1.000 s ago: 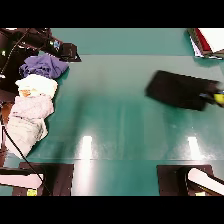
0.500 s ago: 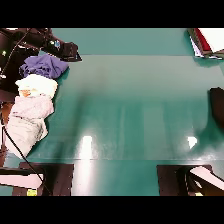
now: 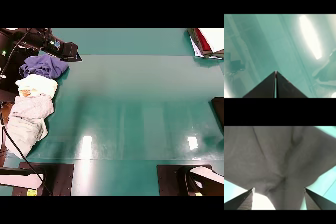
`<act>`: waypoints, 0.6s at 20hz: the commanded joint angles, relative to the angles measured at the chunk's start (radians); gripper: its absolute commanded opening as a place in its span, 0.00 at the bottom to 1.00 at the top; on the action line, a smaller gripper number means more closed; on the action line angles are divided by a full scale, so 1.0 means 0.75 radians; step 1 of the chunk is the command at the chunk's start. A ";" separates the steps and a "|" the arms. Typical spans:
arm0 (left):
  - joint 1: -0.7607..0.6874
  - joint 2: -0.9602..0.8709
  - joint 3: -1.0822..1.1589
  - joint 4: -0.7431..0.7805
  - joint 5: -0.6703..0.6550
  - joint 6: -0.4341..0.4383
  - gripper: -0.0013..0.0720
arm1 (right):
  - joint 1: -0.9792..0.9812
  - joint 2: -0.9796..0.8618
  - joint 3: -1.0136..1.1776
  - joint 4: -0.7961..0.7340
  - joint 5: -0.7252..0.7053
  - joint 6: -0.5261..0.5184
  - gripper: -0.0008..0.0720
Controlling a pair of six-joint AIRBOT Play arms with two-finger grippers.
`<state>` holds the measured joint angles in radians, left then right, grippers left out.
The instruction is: Fold the shirts.
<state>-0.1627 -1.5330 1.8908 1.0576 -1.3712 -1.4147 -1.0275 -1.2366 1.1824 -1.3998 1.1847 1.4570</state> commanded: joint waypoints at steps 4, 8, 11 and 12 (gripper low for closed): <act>0.001 -0.001 -0.001 0.001 0.007 0.001 0.05 | 0.054 -0.080 0.289 0.120 0.217 0.047 0.95; 0.001 -0.001 -0.001 0.001 0.032 0.002 0.05 | 0.327 -0.079 0.302 0.473 0.310 0.045 0.76; 0.001 -0.001 -0.001 0.000 0.016 0.001 0.05 | 0.646 -0.079 0.302 0.468 0.355 0.045 0.76; 0.001 -0.001 -0.001 0.000 0.016 0.001 0.05 | 0.741 -0.079 0.302 0.469 0.355 0.045 0.76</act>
<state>-0.1627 -1.5330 1.8908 1.0576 -1.3575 -1.4143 -0.6548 -1.2949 1.4021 -1.1034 1.4120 1.4899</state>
